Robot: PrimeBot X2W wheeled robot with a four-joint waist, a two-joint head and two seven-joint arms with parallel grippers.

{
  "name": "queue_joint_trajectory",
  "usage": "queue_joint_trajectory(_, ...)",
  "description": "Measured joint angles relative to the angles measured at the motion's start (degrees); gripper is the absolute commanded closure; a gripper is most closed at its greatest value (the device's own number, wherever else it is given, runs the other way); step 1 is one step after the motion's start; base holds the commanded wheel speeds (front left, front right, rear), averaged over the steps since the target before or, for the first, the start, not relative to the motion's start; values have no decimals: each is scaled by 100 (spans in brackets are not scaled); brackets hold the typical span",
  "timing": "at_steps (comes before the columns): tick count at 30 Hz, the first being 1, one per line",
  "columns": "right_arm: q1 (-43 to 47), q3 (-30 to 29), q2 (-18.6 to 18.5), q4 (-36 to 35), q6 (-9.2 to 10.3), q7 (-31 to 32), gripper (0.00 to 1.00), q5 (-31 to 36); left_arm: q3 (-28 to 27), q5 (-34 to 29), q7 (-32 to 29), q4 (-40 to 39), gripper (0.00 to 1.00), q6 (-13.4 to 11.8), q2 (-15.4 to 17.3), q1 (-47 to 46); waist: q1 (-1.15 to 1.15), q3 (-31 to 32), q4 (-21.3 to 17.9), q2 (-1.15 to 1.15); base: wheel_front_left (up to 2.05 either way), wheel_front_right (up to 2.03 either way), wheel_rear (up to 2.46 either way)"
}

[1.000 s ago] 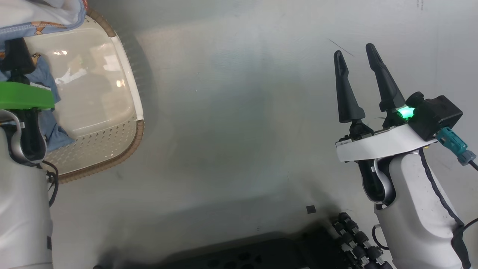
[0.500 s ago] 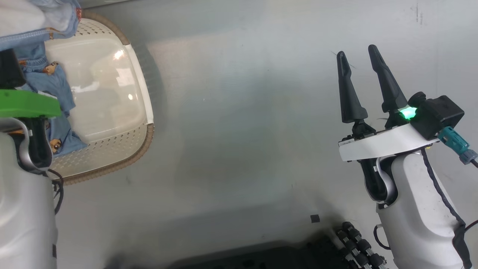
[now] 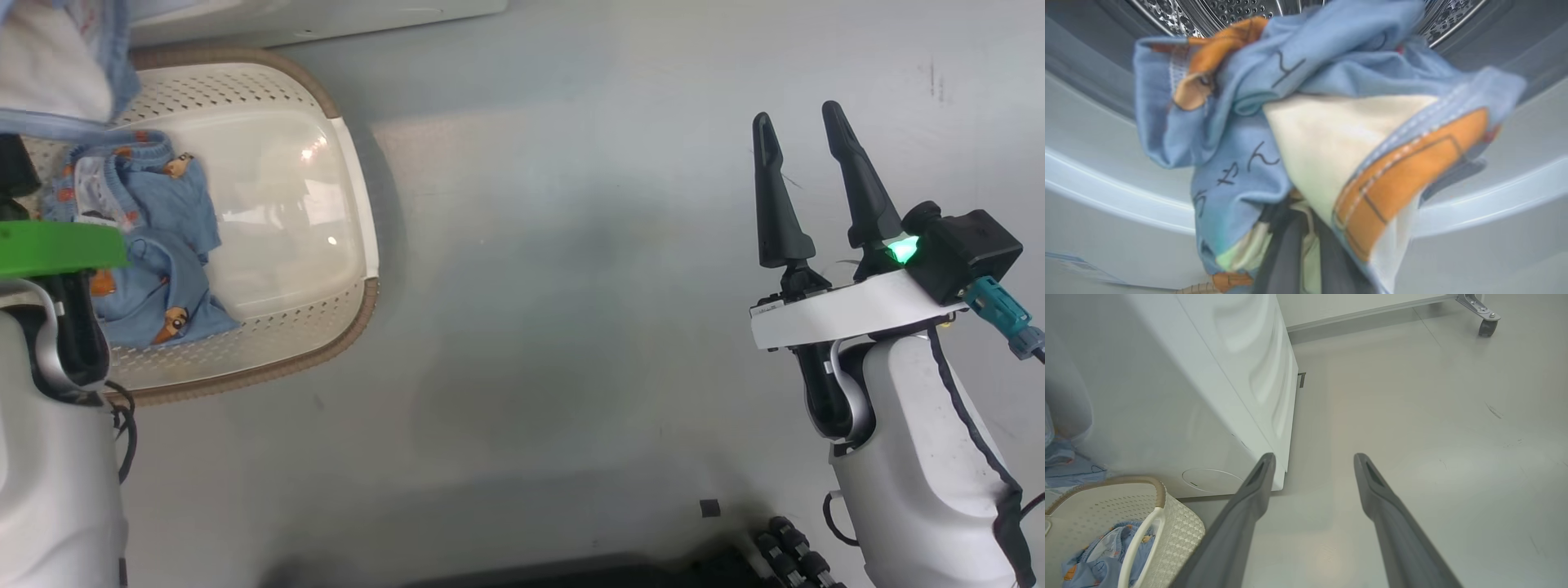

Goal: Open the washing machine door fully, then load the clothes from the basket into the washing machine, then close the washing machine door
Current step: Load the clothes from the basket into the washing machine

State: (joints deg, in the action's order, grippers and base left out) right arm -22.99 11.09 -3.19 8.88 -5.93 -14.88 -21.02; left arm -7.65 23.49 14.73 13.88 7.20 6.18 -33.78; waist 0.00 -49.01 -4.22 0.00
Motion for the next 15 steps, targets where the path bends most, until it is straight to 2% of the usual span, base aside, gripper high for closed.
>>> queue_joint_trajectory(10, 5, 80, -2, 75, -5, 0, 0, -2, 156, -109, 4, -1124, 100, 0, -18, -1, 0, 236, 146, 0, 0, 0, 0)
queue_joint_trajectory(15, 5, 133, -3, 78, -7, 0, 0, -41, 255, -152, 4, -1279, 100, 0, 51, -47, 0, 274, 134, 0, 0, 0, 0)
